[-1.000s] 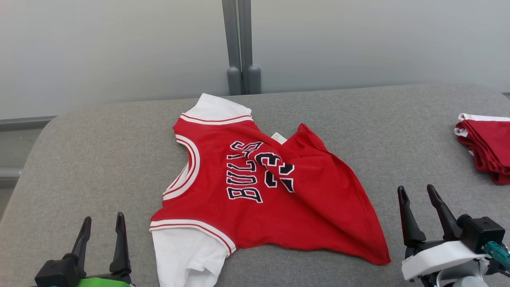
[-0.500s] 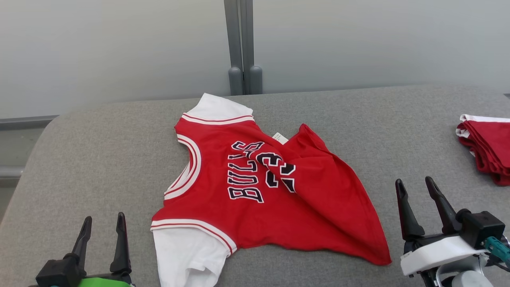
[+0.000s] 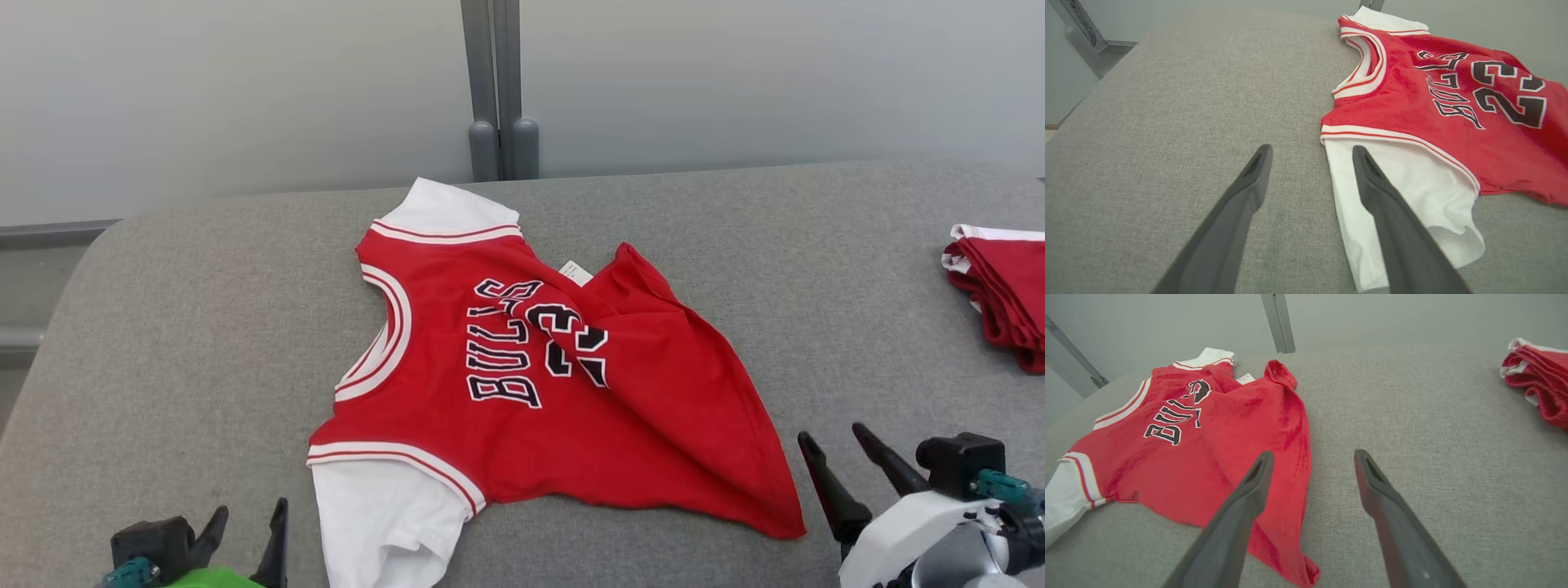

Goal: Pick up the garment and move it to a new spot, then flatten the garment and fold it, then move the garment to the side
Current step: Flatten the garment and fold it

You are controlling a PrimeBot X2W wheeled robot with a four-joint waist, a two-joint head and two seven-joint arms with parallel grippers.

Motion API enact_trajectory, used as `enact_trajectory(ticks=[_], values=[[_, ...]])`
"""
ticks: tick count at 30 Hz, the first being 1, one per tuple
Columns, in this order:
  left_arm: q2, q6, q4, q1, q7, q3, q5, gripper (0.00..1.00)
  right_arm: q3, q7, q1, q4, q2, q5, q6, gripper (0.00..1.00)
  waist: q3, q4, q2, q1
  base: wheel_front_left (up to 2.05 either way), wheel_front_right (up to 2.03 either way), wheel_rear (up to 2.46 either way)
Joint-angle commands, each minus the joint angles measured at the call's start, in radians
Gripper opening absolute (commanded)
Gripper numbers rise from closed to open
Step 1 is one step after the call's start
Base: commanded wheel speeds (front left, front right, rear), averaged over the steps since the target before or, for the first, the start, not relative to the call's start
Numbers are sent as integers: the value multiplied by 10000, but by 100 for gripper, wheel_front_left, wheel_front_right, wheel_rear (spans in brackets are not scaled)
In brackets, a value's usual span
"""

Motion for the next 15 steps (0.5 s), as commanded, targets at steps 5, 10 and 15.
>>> enact_trajectory(ticks=[5, 10, 15], values=[[116, 49, -449, 427, 1393, -164, -532, 100, 393, 1163, 280, 469, 34, 646, 3, 100, 281, 66, 0, 0, 0, 0, 0], [52, -35, -435, 454, 2191, -389, -866, 100, 755, 1685, 102, 1071, 42, 843, 1, 100, 420, 70, 0, 0, 0, 0, 0], [67, -151, -228, 350, 2647, -537, -1128, 100, 919, 1654, -80, 1452, 28, 654, 1, 100, 508, 88, 0, 0, 0, 0, 0]])
